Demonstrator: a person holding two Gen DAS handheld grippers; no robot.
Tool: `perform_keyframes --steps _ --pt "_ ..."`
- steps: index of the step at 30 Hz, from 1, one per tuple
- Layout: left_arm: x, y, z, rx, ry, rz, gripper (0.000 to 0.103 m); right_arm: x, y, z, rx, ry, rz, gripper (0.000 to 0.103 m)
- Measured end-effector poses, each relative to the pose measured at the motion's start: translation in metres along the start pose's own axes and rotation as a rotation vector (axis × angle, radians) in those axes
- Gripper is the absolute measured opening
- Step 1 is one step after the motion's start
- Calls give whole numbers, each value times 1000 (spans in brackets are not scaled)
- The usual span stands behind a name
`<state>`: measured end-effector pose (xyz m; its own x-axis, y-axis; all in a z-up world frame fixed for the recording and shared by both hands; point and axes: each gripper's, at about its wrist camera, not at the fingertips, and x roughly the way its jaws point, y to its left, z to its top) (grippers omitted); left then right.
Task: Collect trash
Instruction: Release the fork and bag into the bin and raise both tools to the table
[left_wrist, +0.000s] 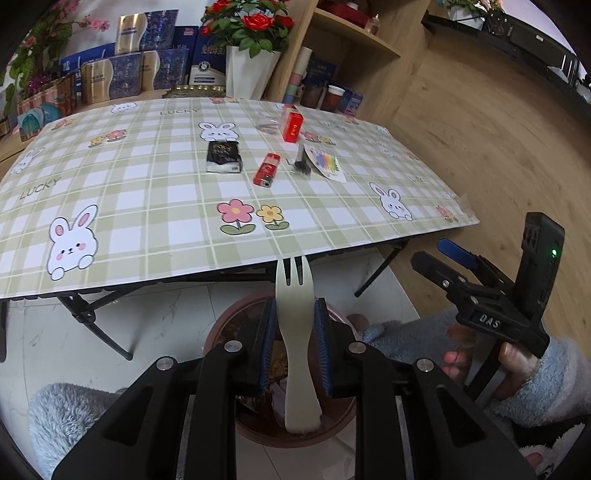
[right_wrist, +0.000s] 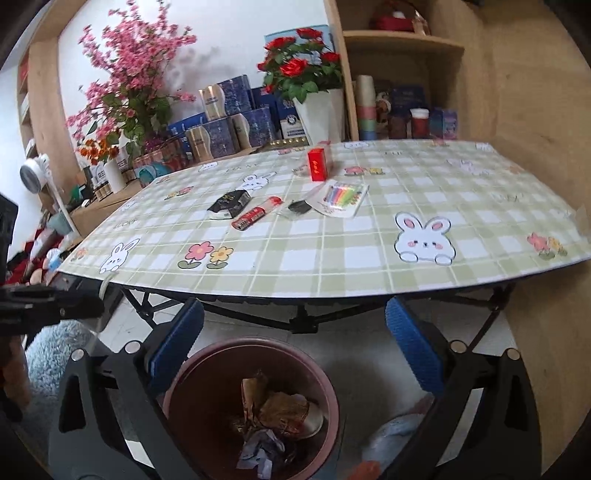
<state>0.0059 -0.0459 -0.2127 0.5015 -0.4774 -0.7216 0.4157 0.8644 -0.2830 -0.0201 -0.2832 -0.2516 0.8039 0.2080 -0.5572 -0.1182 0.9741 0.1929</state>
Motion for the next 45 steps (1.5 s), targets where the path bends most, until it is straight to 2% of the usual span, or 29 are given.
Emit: perform_keyframes --steps 4,6,8,10,11,17,22,26,32,37,41,45 --pt "5 -4 1 11 8 -18 21 2 -5 -2 32 13 26 97" --pt "6 -4 1 7 10 -24 24 4 -4 -2 29 21 16 97" --pt "5 -3 1 -4 7 -29 45 6 -3 -3 25 30 11 97" --pt "2 0 1 -21 -13 -44 52 8 -2 -3 19 37 6 97" --pt "-1 3 2 -30 -25 -42 59 8 -1 -4 16 40 6 97" --pt "-14 11 4 -47 -104 39 92 12 3 -5 0 56 1 97" --pt "-23 31 9 -129 -142 119 96 14 6 -5 -10 64 -4 97" --pt "-28 45 11 -152 -163 178 96 15 6 -5 -14 71 -5 97" --pt "-30 62 11 -207 -167 218 97 20 8 -5 -23 88 -8 97" --pt "-27 68 9 -209 -148 257 97 22 9 -4 -24 97 -4 97" --pt "-27 75 17 -221 -165 252 97 24 10 2 -30 99 3 97" --pt "-30 72 29 -142 -206 263 97 23 9 13 -20 77 22 97"
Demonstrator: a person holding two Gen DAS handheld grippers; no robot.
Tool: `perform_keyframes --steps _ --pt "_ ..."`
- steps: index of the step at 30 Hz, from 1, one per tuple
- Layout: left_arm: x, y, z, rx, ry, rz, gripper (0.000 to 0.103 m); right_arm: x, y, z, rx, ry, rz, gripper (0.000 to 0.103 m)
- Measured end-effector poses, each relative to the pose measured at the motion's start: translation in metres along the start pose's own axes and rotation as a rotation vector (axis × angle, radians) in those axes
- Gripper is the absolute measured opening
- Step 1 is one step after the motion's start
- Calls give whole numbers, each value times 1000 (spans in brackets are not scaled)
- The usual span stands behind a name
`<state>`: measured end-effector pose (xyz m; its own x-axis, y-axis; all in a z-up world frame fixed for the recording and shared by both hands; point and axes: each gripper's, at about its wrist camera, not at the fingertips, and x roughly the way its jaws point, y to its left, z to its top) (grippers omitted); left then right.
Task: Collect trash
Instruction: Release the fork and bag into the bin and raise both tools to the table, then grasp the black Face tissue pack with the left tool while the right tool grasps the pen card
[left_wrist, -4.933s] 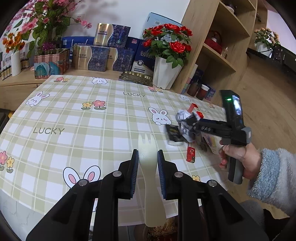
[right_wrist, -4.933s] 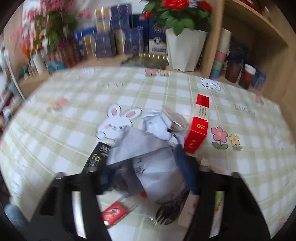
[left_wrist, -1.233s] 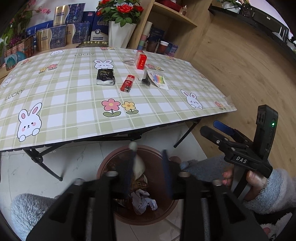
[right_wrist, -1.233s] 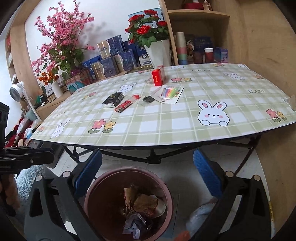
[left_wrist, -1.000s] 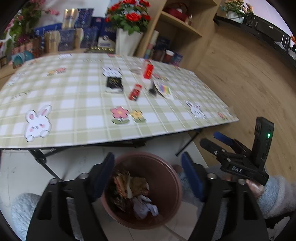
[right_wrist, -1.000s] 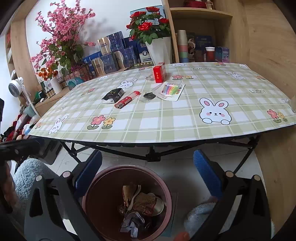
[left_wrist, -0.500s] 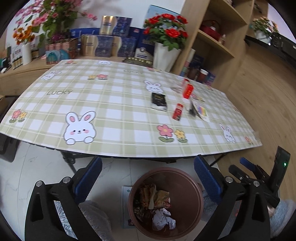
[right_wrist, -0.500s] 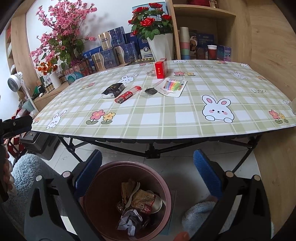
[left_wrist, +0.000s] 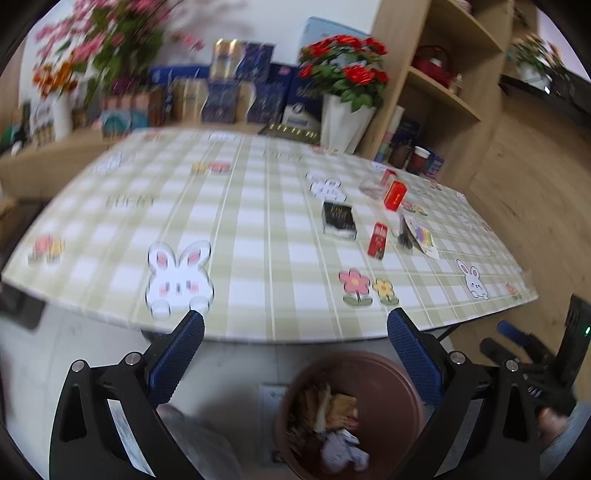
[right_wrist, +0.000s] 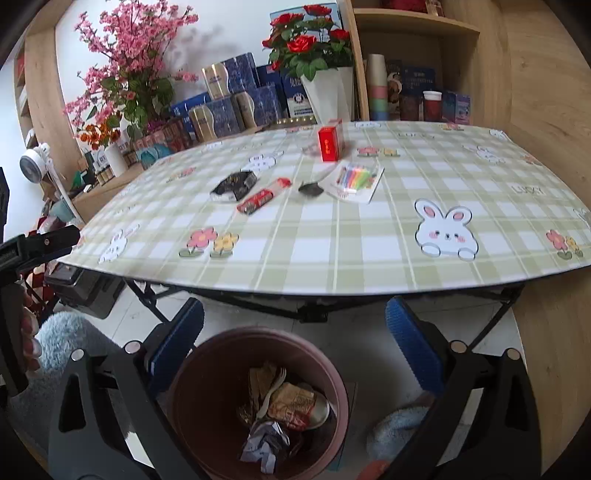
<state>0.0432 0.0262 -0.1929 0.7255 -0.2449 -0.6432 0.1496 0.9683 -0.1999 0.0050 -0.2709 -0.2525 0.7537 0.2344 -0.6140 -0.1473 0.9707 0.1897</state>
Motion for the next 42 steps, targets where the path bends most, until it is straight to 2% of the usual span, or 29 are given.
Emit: perform_keyframes --steps 3,7,9,13,15,20,23,26,31,36,37,38,39,41,42 --pt "3 -5 12 74 -40 65 97 0 -3 11 -1 -17 -1 97" --pt "14 -7 30 110 -58 35 97 2 -13 31 6 -46 -9 97" --pt "20 -10 39 131 -107 15 97 8 -21 41 24 -35 -28 97" --pt "52 -17 62 113 -25 -59 97 24 -40 62 70 -10 -44 97" --pt "70 -24 72 112 11 -83 97 32 -44 70 54 -7 -83 97" --pt "121 -45 87 161 76 -51 97 51 -47 88 -11 3 -154 97" --pt "157 -55 94 216 128 13 97 64 -49 98 -30 11 -172 97" --pt "181 -62 97 253 123 89 97 71 -54 103 -24 21 -168 97" --pt "208 -66 103 234 153 37 97 86 -63 109 -13 46 -183 97" --pt "227 -67 106 220 183 31 97 95 -73 115 36 48 -176 97" --pt "229 -66 105 218 191 33 94 96 -74 117 46 47 -178 97" --pt "232 -65 104 216 199 36 81 99 -77 119 59 46 -184 97" --pt "235 -62 104 203 216 27 73 100 -78 120 65 45 -187 97" --pt "234 -56 104 174 203 32 45 106 -80 123 76 42 -201 97" --pt "232 -53 104 161 193 33 42 108 -80 124 74 40 -209 97"
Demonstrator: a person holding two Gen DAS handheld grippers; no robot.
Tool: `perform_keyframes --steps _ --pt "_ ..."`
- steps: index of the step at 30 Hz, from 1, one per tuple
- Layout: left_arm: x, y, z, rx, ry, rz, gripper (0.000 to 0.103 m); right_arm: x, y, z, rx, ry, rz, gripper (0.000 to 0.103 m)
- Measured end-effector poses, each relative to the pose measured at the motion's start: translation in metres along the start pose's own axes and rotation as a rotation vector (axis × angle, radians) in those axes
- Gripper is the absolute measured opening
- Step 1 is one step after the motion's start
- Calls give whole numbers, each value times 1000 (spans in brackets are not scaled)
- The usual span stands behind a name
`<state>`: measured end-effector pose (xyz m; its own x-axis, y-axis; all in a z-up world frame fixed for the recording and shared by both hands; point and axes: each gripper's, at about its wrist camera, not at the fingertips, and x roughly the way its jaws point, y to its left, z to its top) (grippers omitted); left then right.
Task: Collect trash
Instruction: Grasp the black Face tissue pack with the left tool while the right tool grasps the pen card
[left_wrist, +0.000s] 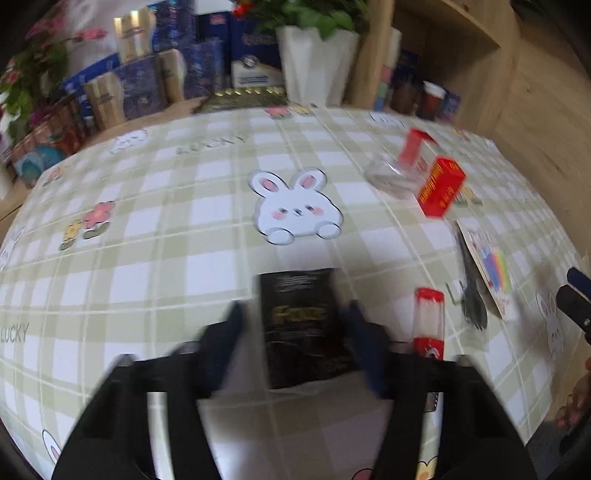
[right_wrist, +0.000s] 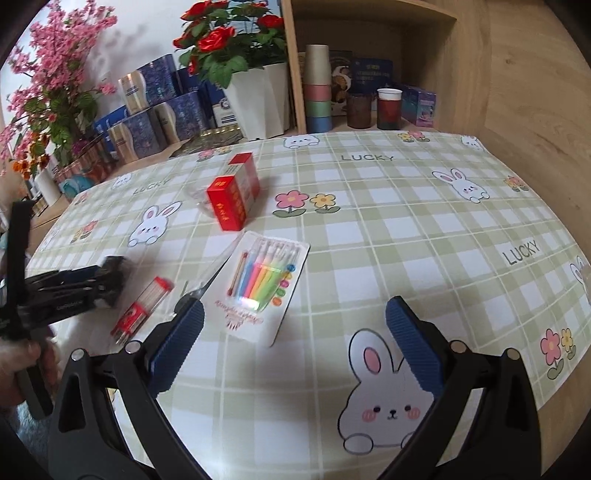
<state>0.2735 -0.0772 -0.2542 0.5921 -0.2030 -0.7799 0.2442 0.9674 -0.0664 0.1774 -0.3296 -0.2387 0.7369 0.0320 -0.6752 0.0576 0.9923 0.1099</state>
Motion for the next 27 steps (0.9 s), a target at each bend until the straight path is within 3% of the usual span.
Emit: perform_keyframes --steps 3,8,10,12,27 --pt "-4 5 -4 -18 -23 -22 34 6 5 5 -13 -2 2 96" --pt "-12 1 -9 -11 -63 -18 27 25 15 16 -20 25 17 79" --pt "-12 4 -10 -30 -70 -6 27 31 15 19 3 27 9 64" --pt "-11 8 -9 -59 -65 -11 27 39 14 23 53 43 27 60" --pt "-8 8 -8 -49 -62 -20 27 81 36 27 -40 133 -71 44"
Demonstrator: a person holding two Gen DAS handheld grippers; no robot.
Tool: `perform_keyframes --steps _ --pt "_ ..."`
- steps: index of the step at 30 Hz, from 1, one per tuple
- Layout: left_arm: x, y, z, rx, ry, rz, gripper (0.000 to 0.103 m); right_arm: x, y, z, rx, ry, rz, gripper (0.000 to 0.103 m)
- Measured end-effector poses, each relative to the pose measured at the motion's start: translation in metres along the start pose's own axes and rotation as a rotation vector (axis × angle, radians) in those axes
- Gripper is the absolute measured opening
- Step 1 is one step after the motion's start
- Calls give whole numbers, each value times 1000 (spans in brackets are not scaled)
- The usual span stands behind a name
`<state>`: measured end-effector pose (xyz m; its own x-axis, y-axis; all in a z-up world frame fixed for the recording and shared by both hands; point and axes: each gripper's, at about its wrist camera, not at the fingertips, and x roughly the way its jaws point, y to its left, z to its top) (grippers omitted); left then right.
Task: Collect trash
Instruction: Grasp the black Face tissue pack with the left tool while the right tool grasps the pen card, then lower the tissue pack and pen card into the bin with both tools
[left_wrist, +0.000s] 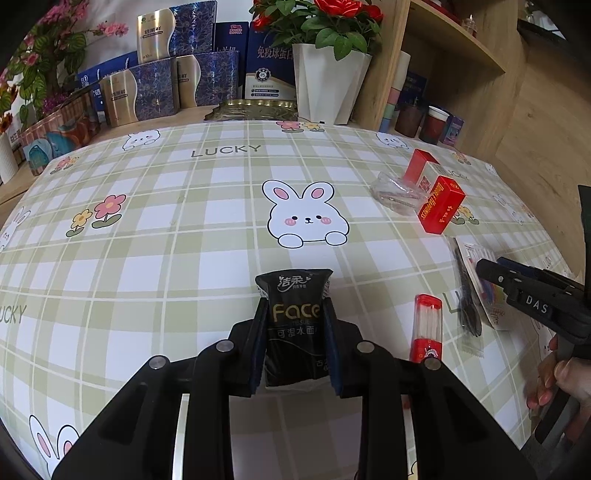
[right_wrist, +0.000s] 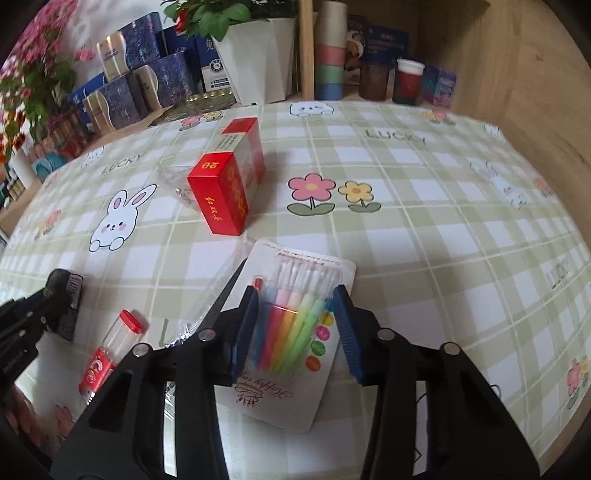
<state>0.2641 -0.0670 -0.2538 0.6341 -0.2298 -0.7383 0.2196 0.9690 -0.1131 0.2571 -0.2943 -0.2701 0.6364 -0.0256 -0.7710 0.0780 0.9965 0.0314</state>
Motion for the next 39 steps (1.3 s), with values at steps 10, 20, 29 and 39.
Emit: perform_keyframes --steps 10,20,29,39 --pt "-1 -1 0 3 1 -11 27 -18 -5 -4 21 -61 18 40" --pt "-27 -3 -5 23 -77 -30 26 -69 -21 -13 99 -122 91 40" --pt "-102 4 -24 54 -133 -96 25 -118 -1 -45 61 -165 167 40" --pt "-190 21 -84 -13 -189 -123 26 -171 48 -104 -90 -172 277 40"
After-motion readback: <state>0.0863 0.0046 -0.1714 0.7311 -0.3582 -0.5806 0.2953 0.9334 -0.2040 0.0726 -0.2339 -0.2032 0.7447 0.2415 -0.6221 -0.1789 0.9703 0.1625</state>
